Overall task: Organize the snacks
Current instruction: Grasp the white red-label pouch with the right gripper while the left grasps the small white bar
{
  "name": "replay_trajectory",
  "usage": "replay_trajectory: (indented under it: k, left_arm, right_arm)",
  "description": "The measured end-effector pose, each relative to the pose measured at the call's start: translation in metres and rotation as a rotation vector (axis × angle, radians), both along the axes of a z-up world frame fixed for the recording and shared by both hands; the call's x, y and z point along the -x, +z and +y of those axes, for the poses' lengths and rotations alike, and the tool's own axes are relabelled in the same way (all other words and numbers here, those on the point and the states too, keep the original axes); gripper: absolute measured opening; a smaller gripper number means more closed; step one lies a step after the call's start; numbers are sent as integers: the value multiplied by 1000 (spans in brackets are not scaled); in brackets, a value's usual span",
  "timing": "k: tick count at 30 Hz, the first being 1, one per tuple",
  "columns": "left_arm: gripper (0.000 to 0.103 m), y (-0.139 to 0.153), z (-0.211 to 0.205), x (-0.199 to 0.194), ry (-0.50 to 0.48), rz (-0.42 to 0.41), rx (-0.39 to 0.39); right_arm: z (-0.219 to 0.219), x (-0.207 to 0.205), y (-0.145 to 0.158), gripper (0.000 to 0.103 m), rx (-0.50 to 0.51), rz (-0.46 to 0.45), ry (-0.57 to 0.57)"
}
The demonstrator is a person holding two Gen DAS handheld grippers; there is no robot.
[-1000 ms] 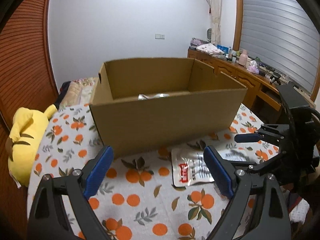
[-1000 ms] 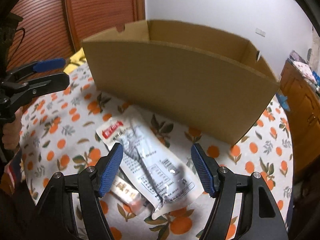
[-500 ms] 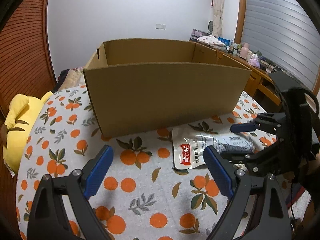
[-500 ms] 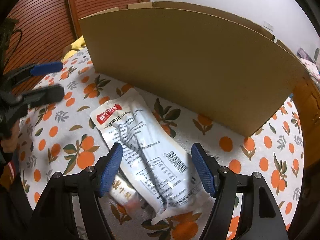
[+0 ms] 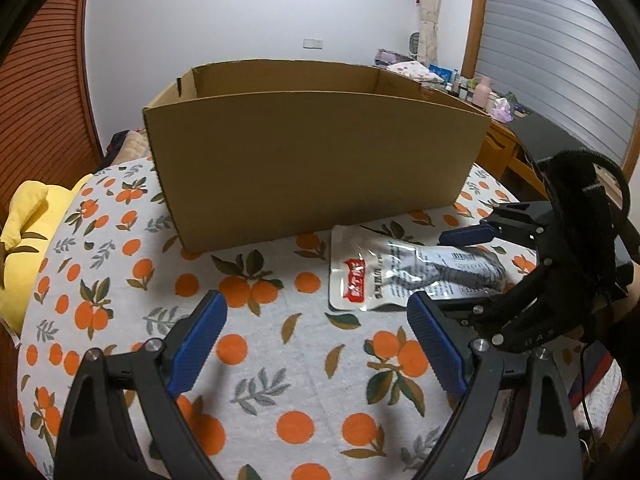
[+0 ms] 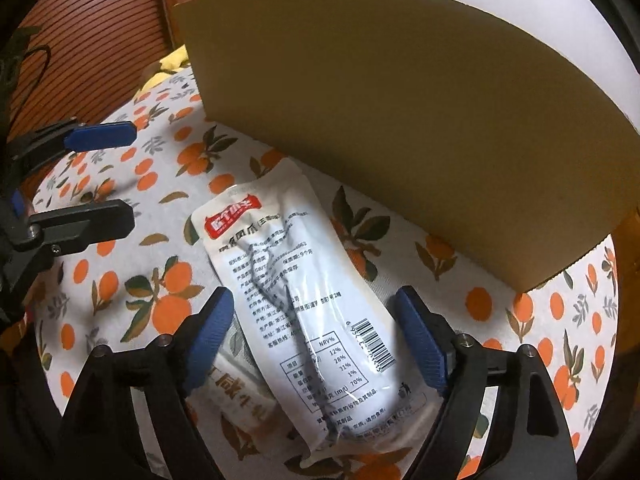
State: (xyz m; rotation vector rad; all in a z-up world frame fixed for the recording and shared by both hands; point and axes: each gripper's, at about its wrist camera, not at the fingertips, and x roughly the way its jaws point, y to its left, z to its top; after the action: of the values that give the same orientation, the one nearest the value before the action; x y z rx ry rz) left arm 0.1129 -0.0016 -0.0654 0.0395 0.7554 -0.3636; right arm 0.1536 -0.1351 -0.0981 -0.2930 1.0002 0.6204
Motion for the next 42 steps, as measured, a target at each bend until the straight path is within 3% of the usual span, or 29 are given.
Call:
replay_trajectory:
  k: [7, 13, 17, 22, 35, 39, 42]
  left_arm:
    - [92, -2, -17, 5, -54, 3, -8]
    - [90, -4, -42, 10, -143, 11, -15]
    - [88, -8, -57, 11, -207, 21, -24]
    - [79, -17, -75, 9, -283, 70, -54]
    - [76, -26, -104, 3, -373, 97, -116]
    - [68, -26, -106, 3, -373, 99, -126]
    - [54, -25, -106, 3, -373, 94, -108]
  right_arm:
    - [-14, 3, 3, 71, 0, 13, -10]
    - [-29, 11, 6, 52, -4, 13, -33]
    - [-40, 17, 7, 47, -21, 9, -51]
    - [-49, 30, 9, 45, -15, -12, -79]
    - [-90, 45, 11, 46, -34, -27, -184]
    - [-93, 48, 9, 47, -29, -42, -203]
    - [-95, 50, 8, 48, -41, -52, -216]
